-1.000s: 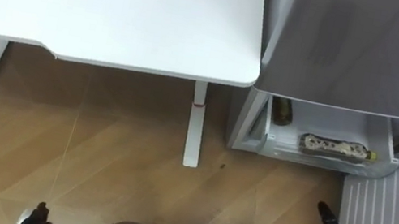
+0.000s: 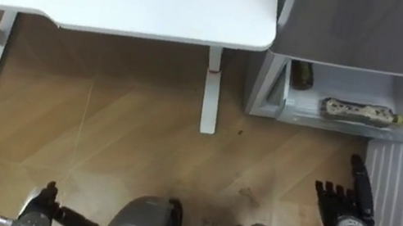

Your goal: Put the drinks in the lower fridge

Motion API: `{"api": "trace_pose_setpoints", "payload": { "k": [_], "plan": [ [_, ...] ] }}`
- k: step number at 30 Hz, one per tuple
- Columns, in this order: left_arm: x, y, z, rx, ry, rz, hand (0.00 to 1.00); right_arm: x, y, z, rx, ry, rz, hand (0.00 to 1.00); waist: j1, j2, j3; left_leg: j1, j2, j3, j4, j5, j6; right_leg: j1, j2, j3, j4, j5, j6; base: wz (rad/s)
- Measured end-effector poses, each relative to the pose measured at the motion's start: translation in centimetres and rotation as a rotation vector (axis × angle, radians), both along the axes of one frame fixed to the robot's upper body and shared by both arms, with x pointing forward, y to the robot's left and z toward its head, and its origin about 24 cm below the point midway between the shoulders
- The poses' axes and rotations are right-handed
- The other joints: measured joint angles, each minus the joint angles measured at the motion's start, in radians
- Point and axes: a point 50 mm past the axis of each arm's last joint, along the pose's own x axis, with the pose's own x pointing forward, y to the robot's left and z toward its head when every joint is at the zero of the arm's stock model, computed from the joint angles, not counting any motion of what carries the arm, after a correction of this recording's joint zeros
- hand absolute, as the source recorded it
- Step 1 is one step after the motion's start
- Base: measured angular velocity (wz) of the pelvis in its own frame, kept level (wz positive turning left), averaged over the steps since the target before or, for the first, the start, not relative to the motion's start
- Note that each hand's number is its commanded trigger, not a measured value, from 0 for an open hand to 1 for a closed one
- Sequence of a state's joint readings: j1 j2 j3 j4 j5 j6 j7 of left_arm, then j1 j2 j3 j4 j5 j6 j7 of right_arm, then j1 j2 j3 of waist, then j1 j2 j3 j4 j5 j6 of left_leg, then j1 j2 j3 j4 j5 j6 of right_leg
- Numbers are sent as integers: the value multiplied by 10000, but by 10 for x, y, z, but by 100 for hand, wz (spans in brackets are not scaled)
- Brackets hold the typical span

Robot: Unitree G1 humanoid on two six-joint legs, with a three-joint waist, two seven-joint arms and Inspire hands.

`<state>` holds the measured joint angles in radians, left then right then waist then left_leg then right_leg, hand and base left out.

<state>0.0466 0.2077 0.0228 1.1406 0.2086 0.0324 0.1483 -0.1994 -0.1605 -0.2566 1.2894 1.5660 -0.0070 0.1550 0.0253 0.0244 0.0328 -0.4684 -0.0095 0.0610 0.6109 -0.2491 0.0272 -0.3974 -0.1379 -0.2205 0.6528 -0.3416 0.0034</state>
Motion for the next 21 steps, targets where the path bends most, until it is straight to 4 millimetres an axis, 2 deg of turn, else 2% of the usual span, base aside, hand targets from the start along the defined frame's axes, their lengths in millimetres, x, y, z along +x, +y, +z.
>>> {"api": "trace_pose_setpoints", "payload": {
  "k": [2,4,6,9,13,15,16,17,21],
  "plan": [
    [17,-3,3,173,-492,-362,0,15,1,6,-109,-221,44,0,123,-7,16,-1107,86,8,1035,-338,9,-1122,-6,197,1101,-374,-46,-8],
    [20,-4,4,306,-586,-450,0,26,0,11,-141,-402,53,0,128,29,9,-1895,191,-40,1825,-568,-45,-1818,7,230,1794,-557,-79,-4],
    [28,-6,6,362,-764,-620,0,31,-6,16,-223,-463,-117,0,129,14,13,-2541,188,-95,2312,-595,-30,-2434,-51,235,2322,-655,-153,3],
    [43,-9,10,540,-1152,-792,0,38,-23,26,-699,-562,-214,0,250,-27,4,-3591,150,-90,3052,-625,18,-3548,-212,362,3224,-826,-158,0],
    [58,-10,15,736,-1735,-609,0,59,-48,50,-1463,-995,-374,0,442,-84,15,-5197,113,-49,4327,-767,87,-5178,-384,574,4652,-1103,-224,3],
    [58,-10,16,854,-1790,-617,0,68,-57,60,-1783,-1225,-394,0,564,-122,17,-5707,115,-55,4824,-846,83,-5670,-442,575,5166,-1228,-278,4],
    [57,-9,16,870,-1761,-565,0,73,-60,66,-1979,-1294,-319,0,614,-199,33,-5958,85,-59,5068,-866,80,-5922,-503,596,5475,-1310,-308,9],
    [54,-7,15,889,-1690,-504,0,80,-61,72,-2119,-1354,-130,0,668,-329,11,-6202,82,-54,5273,-890,64,-6208,-508,675,5746,-1377,-340,8],
    [38,0,13,839,-1428,31,0,109,-63,99,-2412,-2177,81,0,711,-390,7,-6863,106,-94,5953,-996,30,-6852,-485,736,6413,-1518,-437,0]
  ]
}}
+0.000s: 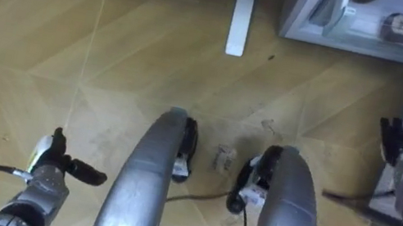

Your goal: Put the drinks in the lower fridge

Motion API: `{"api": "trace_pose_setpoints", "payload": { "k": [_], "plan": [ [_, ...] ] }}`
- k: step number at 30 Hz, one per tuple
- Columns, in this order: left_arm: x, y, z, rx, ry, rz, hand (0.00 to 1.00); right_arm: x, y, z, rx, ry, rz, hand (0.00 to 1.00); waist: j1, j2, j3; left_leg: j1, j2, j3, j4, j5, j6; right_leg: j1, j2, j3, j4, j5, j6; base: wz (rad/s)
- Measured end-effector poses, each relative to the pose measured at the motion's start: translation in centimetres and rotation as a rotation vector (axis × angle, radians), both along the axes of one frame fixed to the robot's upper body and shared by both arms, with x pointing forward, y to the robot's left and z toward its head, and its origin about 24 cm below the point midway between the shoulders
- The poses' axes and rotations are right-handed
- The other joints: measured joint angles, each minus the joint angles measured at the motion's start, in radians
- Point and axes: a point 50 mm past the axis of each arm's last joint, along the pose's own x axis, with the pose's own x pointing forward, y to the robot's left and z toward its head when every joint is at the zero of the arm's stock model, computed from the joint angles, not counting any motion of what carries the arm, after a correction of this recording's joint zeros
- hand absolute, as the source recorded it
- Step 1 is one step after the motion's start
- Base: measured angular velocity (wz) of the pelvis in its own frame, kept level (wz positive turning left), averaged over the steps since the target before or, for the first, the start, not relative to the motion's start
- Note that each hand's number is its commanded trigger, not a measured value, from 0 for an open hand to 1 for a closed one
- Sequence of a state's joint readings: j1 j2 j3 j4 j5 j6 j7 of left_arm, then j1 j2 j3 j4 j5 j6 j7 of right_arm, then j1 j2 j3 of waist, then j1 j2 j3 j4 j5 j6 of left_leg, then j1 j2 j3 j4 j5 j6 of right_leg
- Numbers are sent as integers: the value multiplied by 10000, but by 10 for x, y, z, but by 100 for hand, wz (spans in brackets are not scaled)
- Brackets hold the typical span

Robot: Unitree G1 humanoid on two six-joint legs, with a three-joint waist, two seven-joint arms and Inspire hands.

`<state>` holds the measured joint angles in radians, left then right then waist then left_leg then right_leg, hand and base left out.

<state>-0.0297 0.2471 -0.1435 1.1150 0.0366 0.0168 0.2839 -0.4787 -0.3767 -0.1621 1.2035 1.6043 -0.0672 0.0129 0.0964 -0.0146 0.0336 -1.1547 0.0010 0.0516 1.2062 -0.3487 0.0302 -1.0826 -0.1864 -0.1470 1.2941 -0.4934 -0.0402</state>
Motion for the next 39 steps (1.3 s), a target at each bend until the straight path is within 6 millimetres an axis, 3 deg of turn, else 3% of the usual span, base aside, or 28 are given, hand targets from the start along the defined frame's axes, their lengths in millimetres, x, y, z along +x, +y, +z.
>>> {"api": "trace_pose_setpoints", "payload": {
  "k": [4,5,14,19,22,26,29,34,39],
  "plan": [
    [-9,8,0,172,186,114,0,19,-15,32,-839,-676,241,0,202,-104,16,-562,-27,-7,516,-65,17,-541,-110,33,570,-135,-56,4],
    [-10,10,1,216,230,124,0,22,-17,38,-998,-762,306,0,200,-175,50,-590,-90,-21,592,-75,10,-562,-173,36,687,-194,-55,12],
    [-12,11,0,21,550,-256,0,42,-7,59,-1482,-1518,1082,0,206,-817,64,-1043,-304,-197,1062,-241,51,-857,-411,-50,1189,-494,-1,8],
    [-9,9,3,-241,231,-499,0,48,-7,70,-1838,-1774,1216,0,209,-880,73,-1315,-471,-241,1421,-383,132,-1031,-578,-51,1542,-712,91,10],
    [-4,9,7,-311,-14,-669,0,55,-6,85,-2272,-2226,1615,0,420,-885,77,-1483,-470,-232,1447,-385,137,-1236,-544,28,1582,-710,95,-1],
    [-18,16,8,-181,167,-815,0,69,10,102,-2686,-2814,2472,0,584,-885,78,-1477,-517,-227,1444,-434,167,-1228,-574,46,1619,-792,134,5],
    [-28,16,6,-227,417,-751,0,74,15,109,-2806,-3012,2710,0,761,-888,80,-1529,-663,-288,1449,-476,136,-1229,-653,-14,1668,-911,119,11],
    [-36,12,2,-641,573,-373,0,77,20,112,-2911,-3129,2956,0,950,-900,91,-1666,-709,-361,1500,-569,123,-1238,-749,-157,1710,-1030,117,11],
    [-36,13,2,-832,447,-12,0,79,25,115,-3072,-3174,3087,0,880,-891,143,-1689,-834,-421,1507,-615,102,-1261,-757,-125,1717,-1079,155,0]
  ]
}}
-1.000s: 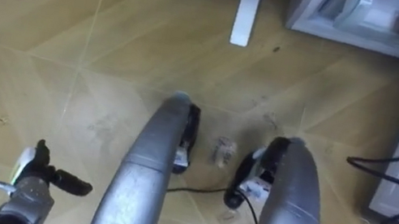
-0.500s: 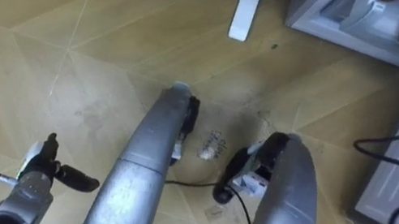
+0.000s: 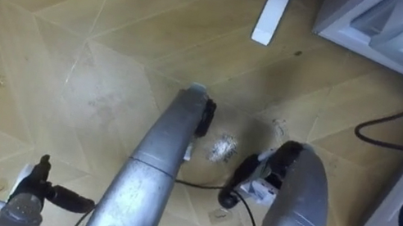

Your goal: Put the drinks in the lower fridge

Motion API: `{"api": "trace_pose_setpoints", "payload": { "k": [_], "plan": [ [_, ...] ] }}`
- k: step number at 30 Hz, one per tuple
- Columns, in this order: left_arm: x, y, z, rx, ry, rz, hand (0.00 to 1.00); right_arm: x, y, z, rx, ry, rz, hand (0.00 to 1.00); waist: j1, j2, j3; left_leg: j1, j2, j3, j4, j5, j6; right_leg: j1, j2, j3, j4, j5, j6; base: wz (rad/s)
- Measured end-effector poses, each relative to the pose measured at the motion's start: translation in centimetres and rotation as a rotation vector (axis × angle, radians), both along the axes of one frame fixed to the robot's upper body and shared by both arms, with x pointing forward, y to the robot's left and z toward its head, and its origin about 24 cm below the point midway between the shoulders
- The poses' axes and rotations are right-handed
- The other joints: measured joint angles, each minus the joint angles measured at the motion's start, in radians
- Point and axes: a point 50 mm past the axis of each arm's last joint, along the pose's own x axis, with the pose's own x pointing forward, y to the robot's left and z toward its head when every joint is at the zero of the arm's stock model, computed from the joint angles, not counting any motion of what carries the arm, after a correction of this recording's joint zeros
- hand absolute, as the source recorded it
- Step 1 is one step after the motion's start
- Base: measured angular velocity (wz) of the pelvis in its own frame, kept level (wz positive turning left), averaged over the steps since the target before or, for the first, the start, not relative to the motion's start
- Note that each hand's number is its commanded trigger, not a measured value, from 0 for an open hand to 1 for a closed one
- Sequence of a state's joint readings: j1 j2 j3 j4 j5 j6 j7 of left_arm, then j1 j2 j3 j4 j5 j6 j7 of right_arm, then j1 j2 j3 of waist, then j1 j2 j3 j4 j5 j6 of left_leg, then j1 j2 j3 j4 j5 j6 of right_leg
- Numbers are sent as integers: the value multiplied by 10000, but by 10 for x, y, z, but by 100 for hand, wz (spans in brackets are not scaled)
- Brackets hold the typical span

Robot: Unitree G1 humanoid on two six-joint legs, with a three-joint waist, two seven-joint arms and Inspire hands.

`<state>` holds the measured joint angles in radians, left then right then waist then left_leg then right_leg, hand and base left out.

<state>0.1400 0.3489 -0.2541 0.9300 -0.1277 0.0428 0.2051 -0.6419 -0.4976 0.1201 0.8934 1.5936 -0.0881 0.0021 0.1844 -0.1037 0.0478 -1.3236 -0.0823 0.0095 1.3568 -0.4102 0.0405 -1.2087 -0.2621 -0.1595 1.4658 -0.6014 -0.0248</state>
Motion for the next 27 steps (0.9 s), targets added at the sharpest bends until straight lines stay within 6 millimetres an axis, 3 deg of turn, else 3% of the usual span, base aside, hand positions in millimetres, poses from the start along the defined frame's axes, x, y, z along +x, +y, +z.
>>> {"api": "trace_pose_setpoints", "payload": {
  "k": [10,16,27],
  "plan": [
    [2,-6,0,-407,-149,-230,0,1,4,1,-763,-93,-48,0,67,73,81,-91,0,-2,18,26,-39,-139,19,45,88,-61,-51,0],
    [-7,1,2,-414,9,-159,0,0,4,-1,-859,-33,-12,0,77,78,82,-20,3,-21,-29,52,-97,-84,14,18,90,-90,-112,0],
    [-25,4,1,-416,291,-87,0,-31,-4,-46,-1216,1012,712,0,-4,-28,42,1598,-1,-249,-1250,115,-111,1746,70,-476,-1350,56,-67,5]
  ]
}}
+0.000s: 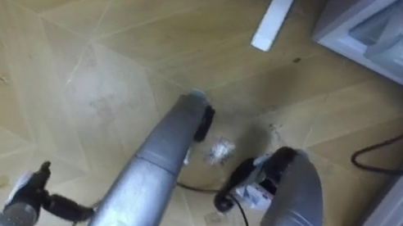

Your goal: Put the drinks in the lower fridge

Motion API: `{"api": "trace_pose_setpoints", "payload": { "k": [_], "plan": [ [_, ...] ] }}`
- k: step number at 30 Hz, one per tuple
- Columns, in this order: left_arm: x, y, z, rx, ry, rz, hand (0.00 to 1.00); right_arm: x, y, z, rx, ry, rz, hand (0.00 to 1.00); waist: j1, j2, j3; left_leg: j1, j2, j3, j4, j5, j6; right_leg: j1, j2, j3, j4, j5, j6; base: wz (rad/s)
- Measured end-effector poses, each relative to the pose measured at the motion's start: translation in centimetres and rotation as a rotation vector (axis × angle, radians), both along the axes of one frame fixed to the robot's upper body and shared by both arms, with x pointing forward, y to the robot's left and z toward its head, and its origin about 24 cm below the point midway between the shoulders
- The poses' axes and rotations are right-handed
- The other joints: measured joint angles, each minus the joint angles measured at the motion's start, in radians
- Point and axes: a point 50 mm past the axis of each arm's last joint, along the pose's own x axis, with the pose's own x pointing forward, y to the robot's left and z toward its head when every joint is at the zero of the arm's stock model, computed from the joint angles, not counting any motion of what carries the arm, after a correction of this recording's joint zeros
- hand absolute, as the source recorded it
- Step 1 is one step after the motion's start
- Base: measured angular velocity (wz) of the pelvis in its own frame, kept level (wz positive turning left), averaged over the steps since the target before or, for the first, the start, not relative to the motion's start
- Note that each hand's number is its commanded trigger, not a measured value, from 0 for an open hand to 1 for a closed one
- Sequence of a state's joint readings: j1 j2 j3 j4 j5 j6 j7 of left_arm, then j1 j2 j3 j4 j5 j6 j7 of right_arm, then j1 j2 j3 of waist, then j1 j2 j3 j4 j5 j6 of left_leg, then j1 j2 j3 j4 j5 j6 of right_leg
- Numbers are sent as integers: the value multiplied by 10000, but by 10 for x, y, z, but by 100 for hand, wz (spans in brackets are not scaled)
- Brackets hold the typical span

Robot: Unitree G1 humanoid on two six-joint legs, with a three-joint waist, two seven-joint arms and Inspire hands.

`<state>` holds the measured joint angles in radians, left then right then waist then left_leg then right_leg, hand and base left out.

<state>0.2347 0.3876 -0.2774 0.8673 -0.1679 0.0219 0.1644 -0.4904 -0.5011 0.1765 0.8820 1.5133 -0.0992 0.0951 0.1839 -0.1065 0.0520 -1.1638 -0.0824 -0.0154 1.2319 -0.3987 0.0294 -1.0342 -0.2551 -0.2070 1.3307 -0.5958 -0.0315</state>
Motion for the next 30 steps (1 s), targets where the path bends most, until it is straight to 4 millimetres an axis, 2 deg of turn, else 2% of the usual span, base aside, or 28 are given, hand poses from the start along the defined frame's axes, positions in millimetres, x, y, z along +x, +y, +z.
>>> {"api": "trace_pose_setpoints", "payload": {
  "k": [3,5,7,10,13,14,20,26,30],
  "plan": [
    [-7,9,0,272,258,145,0,-10,-7,-8,-108,264,132,0,-192,-2,-7,673,11,-157,-596,58,-4,783,162,-230,-795,186,28,-1],
    [-11,17,2,510,368,166,0,-17,-15,-14,-279,533,76,0,-364,-62,-64,1193,43,-183,-1054,77,3,1305,263,-298,-1346,314,85,-5],
    [-11,20,3,615,388,173,0,-19,-17,-17,-489,660,163,0,-474,-60,-89,1523,66,-160,-1330,90,21,1625,335,-324,-1682,390,143,-8],
    [-6,21,5,632,88,83,0,-27,-18,-26,-500,935,233,0,-491,-13,-116,1901,233,-160,-1704,101,36,2045,544,-375,-2286,614,151,-15],
    [0,21,6,617,-101,75,0,-29,-18,-28,-755,1093,324,0,-590,37,-135,2242,270,-124,-2057,137,79,2364,605,-365,-2688,740,220,-7],
    [4,21,7,614,-221,69,0,-29,-18,-28,-793,1109,338,0,-586,117,-120,2304,365,-126,-2107,139,82,2442,665,-374,-2818,787,235,-6],
    [12,16,6,424,-501,183,0,-38,-24,-37,-791,1472,141,0,-619,479,-125,2409,367,-110,-2248,153,108,2504,755,-276,-2976,878,297,-3],
    [11,12,4,368,-430,271,0,-62,-29,-61,-565,2299,-140,0,-603,612,-143,2474,401,-15,-2339,190,40,2470,838,-145,-2987,903,241,-4],
    [11,10,4,527,-487,385,0,-72,-31,-68,-479,2577,-267,0,-673,624,-149,2503,392,13,-2470,267,28,2456,832,-109,-3065,941,220,-1]
  ]
}}
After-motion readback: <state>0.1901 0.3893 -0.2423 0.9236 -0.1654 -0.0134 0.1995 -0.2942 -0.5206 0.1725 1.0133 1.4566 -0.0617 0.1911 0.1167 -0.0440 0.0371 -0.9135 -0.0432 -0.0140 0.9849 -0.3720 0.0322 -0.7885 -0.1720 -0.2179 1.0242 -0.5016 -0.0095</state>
